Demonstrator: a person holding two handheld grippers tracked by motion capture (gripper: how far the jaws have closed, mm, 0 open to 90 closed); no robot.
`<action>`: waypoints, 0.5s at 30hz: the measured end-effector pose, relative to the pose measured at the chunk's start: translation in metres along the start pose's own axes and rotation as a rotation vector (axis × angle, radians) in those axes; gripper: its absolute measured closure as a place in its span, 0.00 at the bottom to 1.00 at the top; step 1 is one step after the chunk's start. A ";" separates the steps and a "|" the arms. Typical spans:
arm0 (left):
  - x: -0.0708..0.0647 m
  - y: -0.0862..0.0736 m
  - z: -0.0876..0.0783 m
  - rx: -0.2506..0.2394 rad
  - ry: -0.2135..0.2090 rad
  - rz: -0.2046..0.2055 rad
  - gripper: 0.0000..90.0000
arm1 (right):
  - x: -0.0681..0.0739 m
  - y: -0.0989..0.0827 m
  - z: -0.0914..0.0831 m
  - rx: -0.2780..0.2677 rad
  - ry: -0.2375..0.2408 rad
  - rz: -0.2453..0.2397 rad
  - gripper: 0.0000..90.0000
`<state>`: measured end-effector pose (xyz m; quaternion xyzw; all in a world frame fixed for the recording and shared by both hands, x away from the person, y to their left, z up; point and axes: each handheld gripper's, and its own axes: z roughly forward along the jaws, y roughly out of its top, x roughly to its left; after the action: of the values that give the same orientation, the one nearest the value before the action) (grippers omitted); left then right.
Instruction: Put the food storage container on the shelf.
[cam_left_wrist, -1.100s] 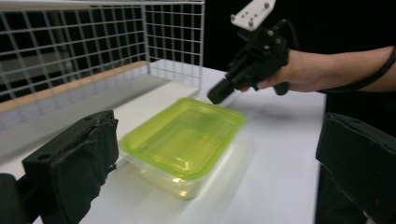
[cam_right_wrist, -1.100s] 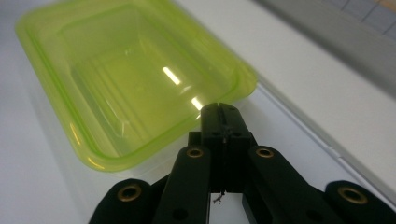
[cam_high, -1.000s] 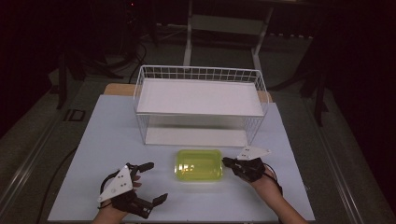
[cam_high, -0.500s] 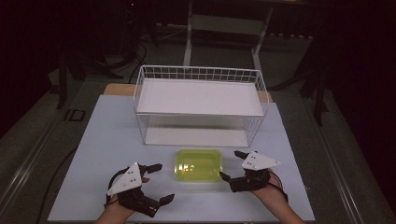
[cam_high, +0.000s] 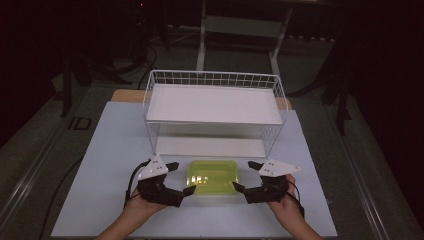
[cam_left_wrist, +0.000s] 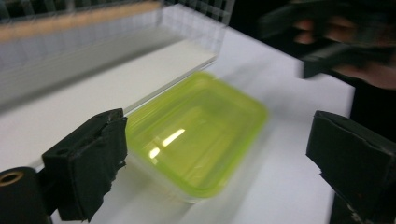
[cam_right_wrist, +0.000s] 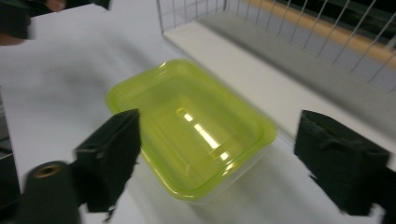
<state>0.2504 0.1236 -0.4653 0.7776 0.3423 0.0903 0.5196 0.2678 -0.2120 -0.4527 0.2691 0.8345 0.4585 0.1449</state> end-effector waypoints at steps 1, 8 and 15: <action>0.003 -0.001 0.004 0.014 0.021 -0.026 0.13 | 0.000 -0.001 0.003 0.004 -0.014 0.016 0.13; 0.021 -0.015 0.032 0.099 0.054 -0.130 0.20 | 0.004 -0.010 0.024 0.056 -0.035 0.029 0.11; 0.033 -0.020 0.043 0.111 0.059 -0.201 0.42 | 0.001 -0.019 0.032 0.101 -0.084 0.049 0.16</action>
<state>0.2873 0.1164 -0.5089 0.7640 0.4381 0.0416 0.4719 0.2762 -0.1977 -0.4860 0.3153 0.8429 0.4076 0.1548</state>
